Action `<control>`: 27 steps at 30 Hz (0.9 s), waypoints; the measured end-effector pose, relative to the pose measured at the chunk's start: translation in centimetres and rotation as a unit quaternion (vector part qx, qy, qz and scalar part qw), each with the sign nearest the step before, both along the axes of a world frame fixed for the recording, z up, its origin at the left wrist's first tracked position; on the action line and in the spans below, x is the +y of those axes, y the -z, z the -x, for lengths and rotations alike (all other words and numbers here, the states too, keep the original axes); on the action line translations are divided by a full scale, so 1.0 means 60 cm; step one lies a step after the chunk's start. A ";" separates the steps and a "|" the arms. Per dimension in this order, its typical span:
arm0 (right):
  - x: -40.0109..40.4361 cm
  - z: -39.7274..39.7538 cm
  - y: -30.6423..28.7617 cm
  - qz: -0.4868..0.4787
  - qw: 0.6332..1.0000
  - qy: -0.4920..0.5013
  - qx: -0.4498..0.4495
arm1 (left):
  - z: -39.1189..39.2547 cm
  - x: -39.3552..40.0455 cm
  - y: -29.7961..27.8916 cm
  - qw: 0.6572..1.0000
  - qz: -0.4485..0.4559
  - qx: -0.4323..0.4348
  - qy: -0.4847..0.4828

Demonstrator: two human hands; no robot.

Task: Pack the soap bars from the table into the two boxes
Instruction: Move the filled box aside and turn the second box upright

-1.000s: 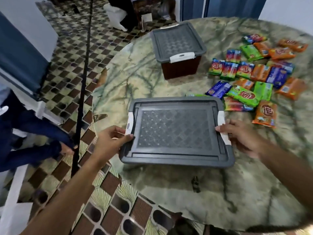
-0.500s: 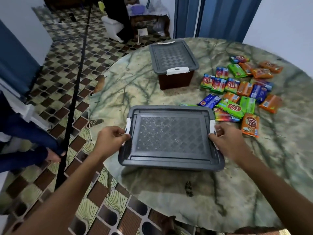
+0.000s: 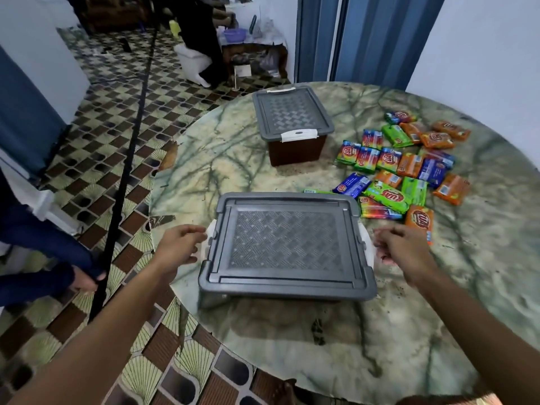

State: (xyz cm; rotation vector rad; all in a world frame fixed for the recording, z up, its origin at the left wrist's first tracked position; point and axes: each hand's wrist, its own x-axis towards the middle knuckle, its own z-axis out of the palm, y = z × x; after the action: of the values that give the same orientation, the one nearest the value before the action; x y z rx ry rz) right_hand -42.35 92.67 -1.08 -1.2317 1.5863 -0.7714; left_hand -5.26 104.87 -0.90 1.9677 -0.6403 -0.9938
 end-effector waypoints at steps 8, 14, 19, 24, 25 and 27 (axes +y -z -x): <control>-0.030 -0.009 -0.039 -0.147 0.987 -0.060 -0.036 | 0.013 -0.027 -0.037 0.998 -0.050 0.001 0.048; -0.041 -0.013 -0.041 -0.149 0.977 -0.150 0.028 | 0.034 -0.028 -0.060 0.994 -0.081 -0.017 0.076; -0.053 -0.024 -0.055 -0.101 0.974 -0.199 0.039 | 0.043 -0.024 -0.073 0.996 -0.068 -0.041 0.050; -0.091 -0.082 -0.114 -0.083 0.975 -0.205 -0.010 | -0.015 -0.030 -0.121 0.999 -0.019 -0.027 0.043; -0.110 -0.117 -0.125 -0.074 0.975 -0.209 -0.020 | -0.049 -0.043 -0.132 0.999 -0.010 -0.022 0.039; -0.144 -0.184 -0.139 -0.042 0.975 -0.217 -0.023 | -0.104 -0.070 -0.143 0.999 -0.002 -0.019 0.034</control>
State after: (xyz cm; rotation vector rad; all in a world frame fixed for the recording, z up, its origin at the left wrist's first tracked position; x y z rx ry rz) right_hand -31.28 84.01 7.28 -1.4209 1.2350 -0.4428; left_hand 0.97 100.65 7.69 1.9846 -0.7315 -1.0015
